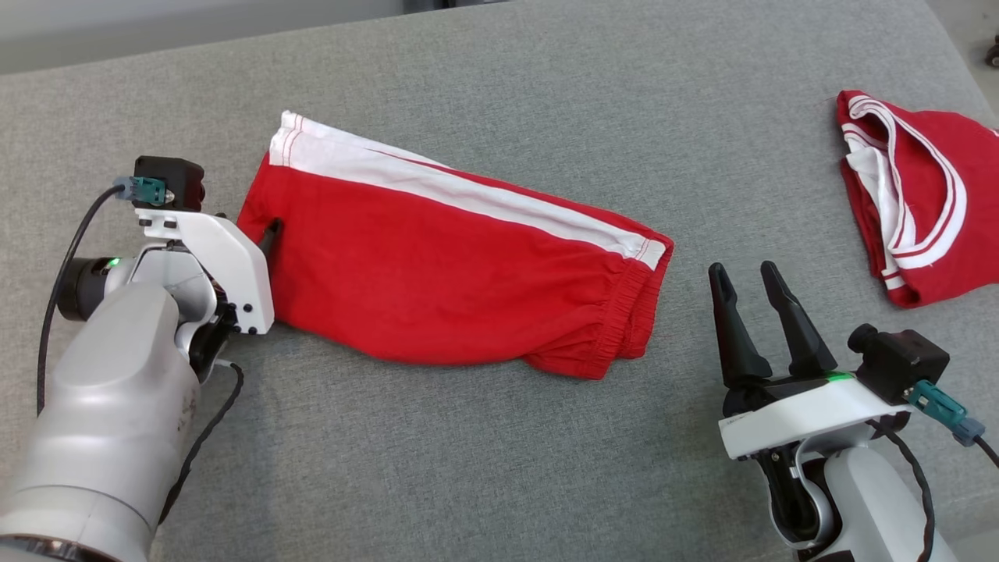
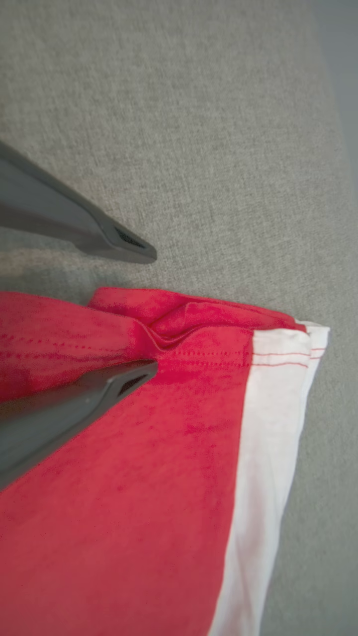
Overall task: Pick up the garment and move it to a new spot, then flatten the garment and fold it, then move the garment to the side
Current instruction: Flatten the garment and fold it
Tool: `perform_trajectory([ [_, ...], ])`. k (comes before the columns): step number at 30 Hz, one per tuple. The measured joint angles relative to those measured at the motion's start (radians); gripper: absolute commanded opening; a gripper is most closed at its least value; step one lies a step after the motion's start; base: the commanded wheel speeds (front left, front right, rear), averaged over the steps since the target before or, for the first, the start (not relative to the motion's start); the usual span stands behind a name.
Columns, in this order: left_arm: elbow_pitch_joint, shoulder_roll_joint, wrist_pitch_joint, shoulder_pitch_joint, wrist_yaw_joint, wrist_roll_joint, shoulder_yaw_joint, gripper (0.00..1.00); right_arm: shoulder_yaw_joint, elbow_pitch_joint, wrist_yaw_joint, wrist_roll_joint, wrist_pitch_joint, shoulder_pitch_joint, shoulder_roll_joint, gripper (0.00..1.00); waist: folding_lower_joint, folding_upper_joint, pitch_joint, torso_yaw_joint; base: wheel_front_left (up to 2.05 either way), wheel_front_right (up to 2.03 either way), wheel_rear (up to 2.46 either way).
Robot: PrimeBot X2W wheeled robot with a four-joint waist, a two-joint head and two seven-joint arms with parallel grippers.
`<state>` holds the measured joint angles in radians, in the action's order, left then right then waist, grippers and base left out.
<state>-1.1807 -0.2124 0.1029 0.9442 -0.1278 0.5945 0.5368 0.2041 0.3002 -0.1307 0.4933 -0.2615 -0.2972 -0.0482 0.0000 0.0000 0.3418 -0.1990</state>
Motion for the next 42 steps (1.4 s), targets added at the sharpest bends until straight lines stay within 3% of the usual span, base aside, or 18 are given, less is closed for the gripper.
perform_trajectory([
  [1,0.000,0.000,0.003,-0.003,0.000,0.007,0.001,0.27,-0.002,0.001,0.000,0.000,0.000,0.000,0.000,1.00,0.0000,0.0000,-0.002,-0.002,0.00,0.00,0.00],
  [2,0.002,0.000,0.002,-0.011,0.000,0.008,0.004,0.00,-0.002,0.002,0.000,-0.001,0.000,0.001,0.000,1.00,0.0000,0.0000,-0.005,-0.004,0.00,0.00,0.00],
  [16,0.012,0.062,-0.126,-0.231,0.006,0.078,-0.014,0.00,-0.056,0.104,0.000,-0.049,0.000,0.122,0.000,1.00,0.0000,0.0000,-0.188,0.039,0.00,0.00,0.00],
  [25,0.056,0.101,-0.281,-0.393,0.071,0.087,-0.017,0.00,-0.050,0.124,0.000,-0.080,0.000,0.167,0.000,1.00,0.0000,0.0000,-0.264,0.119,0.00,0.00,0.00],
  [26,0.068,0.103,-0.301,-0.402,0.080,0.085,-0.016,0.06,-0.047,0.125,0.000,-0.081,0.000,0.167,0.000,1.00,0.0000,0.0000,-0.263,0.124,0.00,0.00,0.00],
  [27,0.080,0.104,-0.316,-0.410,0.086,0.084,-0.015,0.63,-0.045,0.126,0.000,-0.081,0.000,0.166,0.000,1.00,0.0000,0.0000,-0.261,0.128,0.00,0.00,0.00],
  [28,0.093,0.105,-0.329,-0.418,0.094,0.078,-0.012,1.00,-0.041,0.127,0.000,-0.081,0.000,0.165,0.000,1.00,0.0000,0.0000,-0.258,0.133,0.00,0.00,0.00],
  [42,0.398,0.058,-0.364,-0.582,0.143,-0.022,-0.069,1.00,0.019,0.266,0.000,-0.036,0.000,0.091,0.000,1.00,0.0000,0.0000,-0.211,0.249,0.00,0.00,0.00],
])
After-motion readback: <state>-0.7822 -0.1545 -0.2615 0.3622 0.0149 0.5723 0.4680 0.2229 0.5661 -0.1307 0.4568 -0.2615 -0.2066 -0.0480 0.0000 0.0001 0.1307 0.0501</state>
